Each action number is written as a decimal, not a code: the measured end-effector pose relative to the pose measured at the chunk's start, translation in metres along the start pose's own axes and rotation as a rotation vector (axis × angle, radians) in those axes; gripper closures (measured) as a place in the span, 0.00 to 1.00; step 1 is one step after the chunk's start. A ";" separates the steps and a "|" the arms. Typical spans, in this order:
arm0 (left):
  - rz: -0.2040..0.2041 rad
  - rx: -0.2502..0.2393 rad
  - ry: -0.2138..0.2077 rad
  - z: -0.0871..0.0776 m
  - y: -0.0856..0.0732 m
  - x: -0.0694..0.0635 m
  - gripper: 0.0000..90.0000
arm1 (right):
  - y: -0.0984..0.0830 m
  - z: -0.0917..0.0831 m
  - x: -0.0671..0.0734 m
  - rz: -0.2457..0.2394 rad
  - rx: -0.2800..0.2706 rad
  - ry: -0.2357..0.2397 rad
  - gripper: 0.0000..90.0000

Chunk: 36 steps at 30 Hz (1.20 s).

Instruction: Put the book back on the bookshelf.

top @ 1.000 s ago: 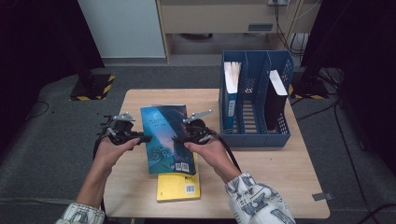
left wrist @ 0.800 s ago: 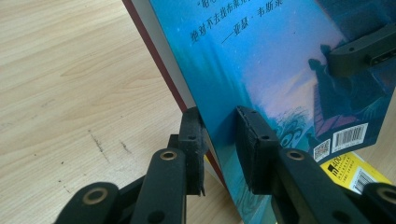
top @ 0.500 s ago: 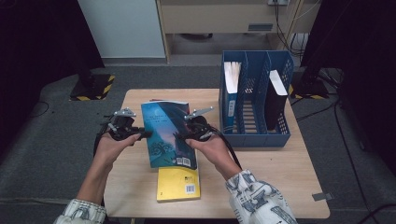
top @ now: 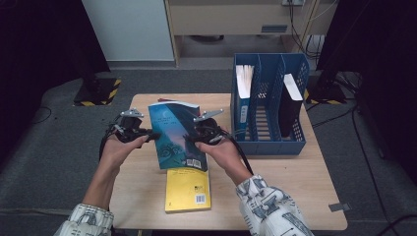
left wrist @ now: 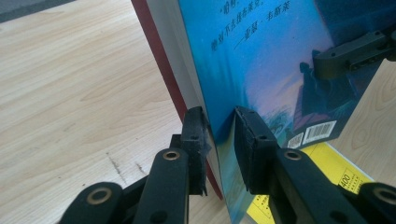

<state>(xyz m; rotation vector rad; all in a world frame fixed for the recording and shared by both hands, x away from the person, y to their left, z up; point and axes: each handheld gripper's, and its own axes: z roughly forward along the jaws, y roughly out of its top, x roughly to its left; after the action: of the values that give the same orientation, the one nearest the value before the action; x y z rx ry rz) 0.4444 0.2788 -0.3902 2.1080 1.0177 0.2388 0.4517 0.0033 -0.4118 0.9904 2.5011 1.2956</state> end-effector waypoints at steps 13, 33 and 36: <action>0.027 -0.002 0.015 -0.002 0.006 0.000 0.82 | 0.003 -0.001 0.000 -0.034 -0.020 -0.015 0.78; 0.055 -0.017 -0.007 -0.011 -0.004 -0.014 0.83 | 0.008 -0.048 0.020 -0.066 -0.148 0.050 0.75; 0.051 -0.030 -0.007 -0.011 -0.006 -0.014 0.83 | 0.014 -0.052 0.022 -0.076 -0.153 0.057 0.76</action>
<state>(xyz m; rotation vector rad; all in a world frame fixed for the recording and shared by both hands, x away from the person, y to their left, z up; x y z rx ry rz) 0.4260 0.2771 -0.3850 2.1078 0.9514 0.2702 0.4203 -0.0124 -0.3655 0.8279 2.4113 1.4851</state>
